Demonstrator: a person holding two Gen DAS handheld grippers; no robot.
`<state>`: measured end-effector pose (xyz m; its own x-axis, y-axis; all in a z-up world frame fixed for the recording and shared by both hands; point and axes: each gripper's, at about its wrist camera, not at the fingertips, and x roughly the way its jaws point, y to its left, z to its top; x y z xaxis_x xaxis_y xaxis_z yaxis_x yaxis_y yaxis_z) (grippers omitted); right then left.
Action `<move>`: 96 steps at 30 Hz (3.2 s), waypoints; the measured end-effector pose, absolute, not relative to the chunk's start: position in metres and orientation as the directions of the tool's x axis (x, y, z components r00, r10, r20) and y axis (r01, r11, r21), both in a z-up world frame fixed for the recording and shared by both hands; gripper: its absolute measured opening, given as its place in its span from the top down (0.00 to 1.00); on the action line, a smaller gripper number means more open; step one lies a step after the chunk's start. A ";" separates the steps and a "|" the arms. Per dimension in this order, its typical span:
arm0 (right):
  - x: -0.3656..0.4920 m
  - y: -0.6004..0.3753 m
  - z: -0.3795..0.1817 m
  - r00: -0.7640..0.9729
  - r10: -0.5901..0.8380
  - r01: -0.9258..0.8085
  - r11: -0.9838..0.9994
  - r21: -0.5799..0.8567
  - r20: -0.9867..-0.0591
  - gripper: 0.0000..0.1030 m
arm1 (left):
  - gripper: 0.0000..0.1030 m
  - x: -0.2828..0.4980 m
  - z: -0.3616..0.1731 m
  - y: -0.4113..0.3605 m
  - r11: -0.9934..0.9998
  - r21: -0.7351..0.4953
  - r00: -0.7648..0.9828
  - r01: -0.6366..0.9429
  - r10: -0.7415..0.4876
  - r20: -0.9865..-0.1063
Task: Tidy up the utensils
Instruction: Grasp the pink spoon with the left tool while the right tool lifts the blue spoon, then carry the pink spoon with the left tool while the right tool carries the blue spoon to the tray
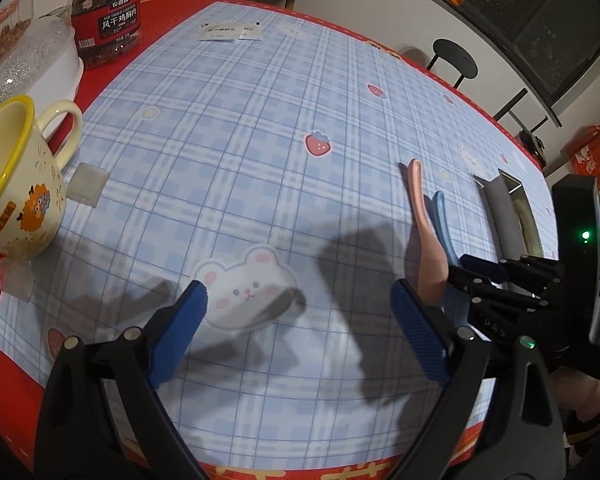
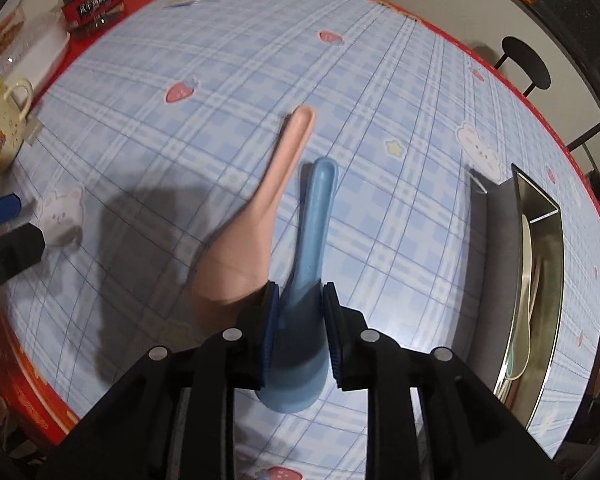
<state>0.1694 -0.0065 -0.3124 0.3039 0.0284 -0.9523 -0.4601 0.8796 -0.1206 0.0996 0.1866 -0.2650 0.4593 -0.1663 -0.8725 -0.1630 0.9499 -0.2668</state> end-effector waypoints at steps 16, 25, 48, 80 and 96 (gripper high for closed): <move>0.167 -0.083 -0.305 0.220 0.269 -0.258 0.943 0.210 -0.938 0.90 | 0.49 0.130 -0.277 0.151 0.936 -0.349 0.407 -0.038 -0.304 -0.861; 0.158 -0.117 -0.308 0.201 0.310 -0.215 0.939 0.267 -0.929 0.92 | 0.56 0.156 -0.287 0.103 0.921 -0.385 0.349 0.058 -0.380 -0.857; 0.152 -0.122 -0.315 0.178 0.351 -0.253 0.919 0.303 -0.919 0.93 | 0.75 0.183 -0.306 0.087 0.861 -0.508 0.306 -0.011 -0.481 -0.822; 0.151 -0.120 -0.318 0.178 0.355 -0.255 0.918 0.305 -0.918 0.92 | 0.68 0.222 -0.285 0.038 0.956 -0.155 0.344 0.251 -0.238 -0.908; 0.151 -0.121 -0.319 0.177 0.359 -0.251 0.917 0.311 -0.916 0.92 | 0.89 0.230 -0.300 0.033 0.913 -0.285 0.256 0.292 -0.362 -0.896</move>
